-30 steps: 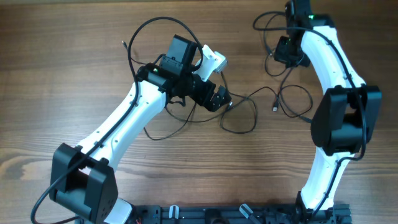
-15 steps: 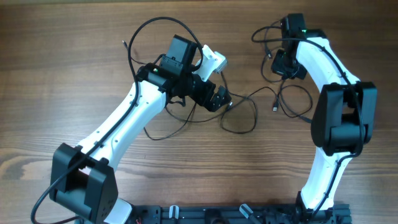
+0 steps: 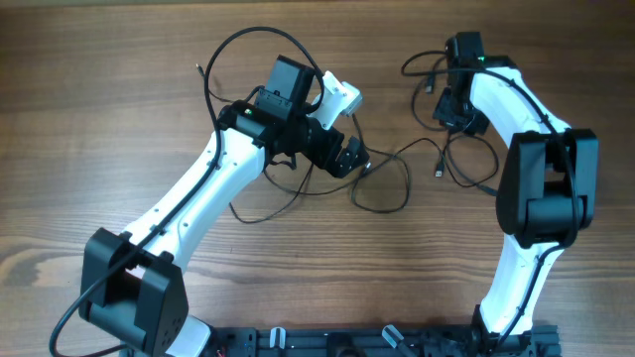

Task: Untangle cables

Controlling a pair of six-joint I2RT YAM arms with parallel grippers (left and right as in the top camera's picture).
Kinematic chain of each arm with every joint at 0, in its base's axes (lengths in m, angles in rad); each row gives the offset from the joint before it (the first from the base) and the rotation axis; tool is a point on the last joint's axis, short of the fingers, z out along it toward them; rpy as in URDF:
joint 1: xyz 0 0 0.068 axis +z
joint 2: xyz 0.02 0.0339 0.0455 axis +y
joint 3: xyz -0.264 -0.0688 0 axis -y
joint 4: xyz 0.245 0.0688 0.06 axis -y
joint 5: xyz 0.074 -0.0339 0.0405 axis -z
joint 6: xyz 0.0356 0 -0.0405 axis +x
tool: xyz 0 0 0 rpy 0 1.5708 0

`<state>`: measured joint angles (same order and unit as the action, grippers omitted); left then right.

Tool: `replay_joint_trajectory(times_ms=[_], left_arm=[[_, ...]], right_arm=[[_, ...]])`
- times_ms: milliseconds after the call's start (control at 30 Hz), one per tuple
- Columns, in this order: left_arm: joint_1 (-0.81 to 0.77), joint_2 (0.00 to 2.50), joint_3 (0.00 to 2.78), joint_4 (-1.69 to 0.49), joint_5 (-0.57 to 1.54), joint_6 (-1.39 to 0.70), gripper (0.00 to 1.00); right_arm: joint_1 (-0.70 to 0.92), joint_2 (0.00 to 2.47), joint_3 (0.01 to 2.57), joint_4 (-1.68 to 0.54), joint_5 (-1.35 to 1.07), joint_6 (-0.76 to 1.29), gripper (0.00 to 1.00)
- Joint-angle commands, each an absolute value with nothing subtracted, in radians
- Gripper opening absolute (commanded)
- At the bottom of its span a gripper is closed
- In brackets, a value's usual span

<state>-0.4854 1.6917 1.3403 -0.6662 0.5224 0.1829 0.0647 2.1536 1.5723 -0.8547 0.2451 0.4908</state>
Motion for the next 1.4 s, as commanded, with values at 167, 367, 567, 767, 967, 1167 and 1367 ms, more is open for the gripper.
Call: replay_joint_trajectory(times_ms=[167,367,567,767,967,1167,1367], left_arm=[[-0.492,1.706,1.339,-0.663,0.535,0.220,0.98],[-0.492,1.706,1.339,-0.663,0.535,0.225,0.98],[-0.492,1.706,1.339,-0.662,0.535,0.226,0.98],[-0.491,1.706,1.339,-0.662,0.535,0.233,0.98],[-0.491,1.706,1.339,-0.657,0.534,0.233,0.99],[-0.491,1.706,1.339,-0.641,0.535,0.232,0.99],[-0.491,1.706,1.339,-0.645,0.535,0.232,0.99]], right_arm=[[0.065,2.153,1.527,-0.813,0.264,0.503,0.29],[0.063,2.153,1.477,-0.763,0.254,0.519,0.31],[0.064,2.153,1.477,-0.752,0.223,0.535,0.04],[0.064,2.127,1.488,-0.756,0.089,0.515,0.04],[0.064,1.903,1.488,-0.807,0.066,0.470,0.04],[0.064,1.668,1.488,-0.869,0.065,0.446,0.05],[0.064,1.615,1.488,-0.889,0.070,0.437,0.04]])
